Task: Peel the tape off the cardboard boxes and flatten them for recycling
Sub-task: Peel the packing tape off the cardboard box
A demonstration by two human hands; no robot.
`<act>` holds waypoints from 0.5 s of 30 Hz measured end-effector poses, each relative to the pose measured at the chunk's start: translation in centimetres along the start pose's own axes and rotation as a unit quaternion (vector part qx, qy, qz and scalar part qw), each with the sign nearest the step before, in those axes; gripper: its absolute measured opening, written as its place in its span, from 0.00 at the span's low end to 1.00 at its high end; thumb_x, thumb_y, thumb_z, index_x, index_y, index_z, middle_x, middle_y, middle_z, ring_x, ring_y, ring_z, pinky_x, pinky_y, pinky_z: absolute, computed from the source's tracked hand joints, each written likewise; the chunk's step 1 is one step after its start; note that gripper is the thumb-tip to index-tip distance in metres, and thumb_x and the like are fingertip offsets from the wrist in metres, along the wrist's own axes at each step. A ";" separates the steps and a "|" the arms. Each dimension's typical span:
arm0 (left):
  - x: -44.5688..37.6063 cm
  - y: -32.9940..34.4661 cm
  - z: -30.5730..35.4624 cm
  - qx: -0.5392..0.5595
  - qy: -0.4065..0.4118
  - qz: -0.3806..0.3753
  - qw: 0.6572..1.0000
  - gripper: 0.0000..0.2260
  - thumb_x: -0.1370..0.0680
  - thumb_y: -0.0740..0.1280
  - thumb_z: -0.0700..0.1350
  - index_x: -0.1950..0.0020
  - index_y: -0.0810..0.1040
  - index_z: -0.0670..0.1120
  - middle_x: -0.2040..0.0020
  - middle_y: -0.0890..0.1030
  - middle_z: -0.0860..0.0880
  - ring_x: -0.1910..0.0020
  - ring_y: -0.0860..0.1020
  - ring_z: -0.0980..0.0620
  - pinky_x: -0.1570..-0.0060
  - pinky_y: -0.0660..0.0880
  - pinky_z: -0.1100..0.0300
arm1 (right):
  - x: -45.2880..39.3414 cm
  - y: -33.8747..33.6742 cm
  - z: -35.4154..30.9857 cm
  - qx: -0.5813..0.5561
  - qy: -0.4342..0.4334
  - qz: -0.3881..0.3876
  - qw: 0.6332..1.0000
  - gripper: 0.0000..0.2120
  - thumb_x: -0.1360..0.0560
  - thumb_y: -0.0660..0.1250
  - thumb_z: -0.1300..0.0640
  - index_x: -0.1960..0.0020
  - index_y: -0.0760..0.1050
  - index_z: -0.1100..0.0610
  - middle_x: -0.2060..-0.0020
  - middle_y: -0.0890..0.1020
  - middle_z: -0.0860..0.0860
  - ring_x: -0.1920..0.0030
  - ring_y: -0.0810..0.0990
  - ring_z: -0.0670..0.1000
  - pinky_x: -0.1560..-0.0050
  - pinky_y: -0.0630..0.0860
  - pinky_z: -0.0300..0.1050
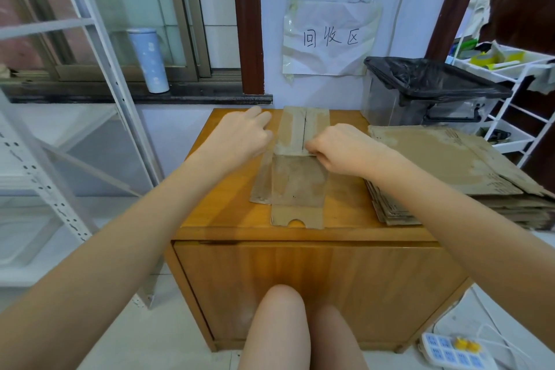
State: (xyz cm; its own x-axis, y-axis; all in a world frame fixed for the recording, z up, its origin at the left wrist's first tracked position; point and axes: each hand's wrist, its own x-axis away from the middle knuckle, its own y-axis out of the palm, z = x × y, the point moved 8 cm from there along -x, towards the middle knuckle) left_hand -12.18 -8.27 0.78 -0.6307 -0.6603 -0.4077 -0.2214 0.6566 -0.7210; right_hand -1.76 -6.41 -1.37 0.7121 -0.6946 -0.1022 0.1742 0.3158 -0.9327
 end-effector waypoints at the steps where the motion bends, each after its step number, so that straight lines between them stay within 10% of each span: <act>1: -0.3 -0.1 0.1 -0.011 0.013 -0.005 1.000 0.13 0.43 0.80 0.35 0.72 0.76 0.41 0.69 0.72 0.45 0.70 0.72 0.46 0.77 0.56 0.64 | 0.0 0.0 0.0 -0.001 -0.004 -0.001 1.000 0.09 0.21 0.55 0.60 0.46 0.74 0.57 0.60 0.78 0.52 0.59 0.76 0.53 0.59 0.72 0.45; 6: -2.0 -0.6 -0.6 0.040 -0.004 0.050 0.998 0.08 0.34 0.75 0.32 0.57 0.82 0.39 0.66 0.79 0.44 0.69 0.78 0.43 0.77 0.72 0.58 | 0.3 -0.3 0.3 -0.027 -0.014 0.015 0.999 0.06 0.21 0.56 0.60 0.56 0.67 0.55 0.65 0.72 0.49 0.64 0.71 0.51 0.62 0.68 0.44; 10: -3.4 0.3 -1.6 0.149 -0.086 -0.021 0.985 0.15 0.19 0.58 0.40 0.34 0.75 0.45 0.44 0.80 0.46 0.44 0.78 0.46 0.53 0.75 0.51 | 0.2 -0.3 0.5 -0.045 -0.004 0.032 0.998 0.06 0.21 0.55 0.60 0.56 0.66 0.54 0.70 0.68 0.45 0.65 0.70 0.51 0.62 0.67 0.44; 15: -2.8 2.6 -1.7 0.458 -0.208 -0.037 0.863 0.13 0.20 0.58 0.40 0.37 0.76 0.45 0.45 0.81 0.49 0.57 0.79 0.56 0.55 0.76 0.63 | 0.4 -0.3 2.0 -0.126 0.039 0.036 0.991 0.07 0.22 0.57 0.59 0.58 0.71 0.55 0.67 0.76 0.48 0.64 0.76 0.52 0.61 0.71 0.46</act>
State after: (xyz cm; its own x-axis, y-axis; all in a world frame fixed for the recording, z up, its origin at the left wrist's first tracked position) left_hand -12.23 -4.09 1.04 -0.2768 -0.8870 -0.3696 0.5517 0.1682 -0.8169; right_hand -0.16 -5.50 -0.45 0.6604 -0.7270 -0.1878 -0.0572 0.2006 -0.9780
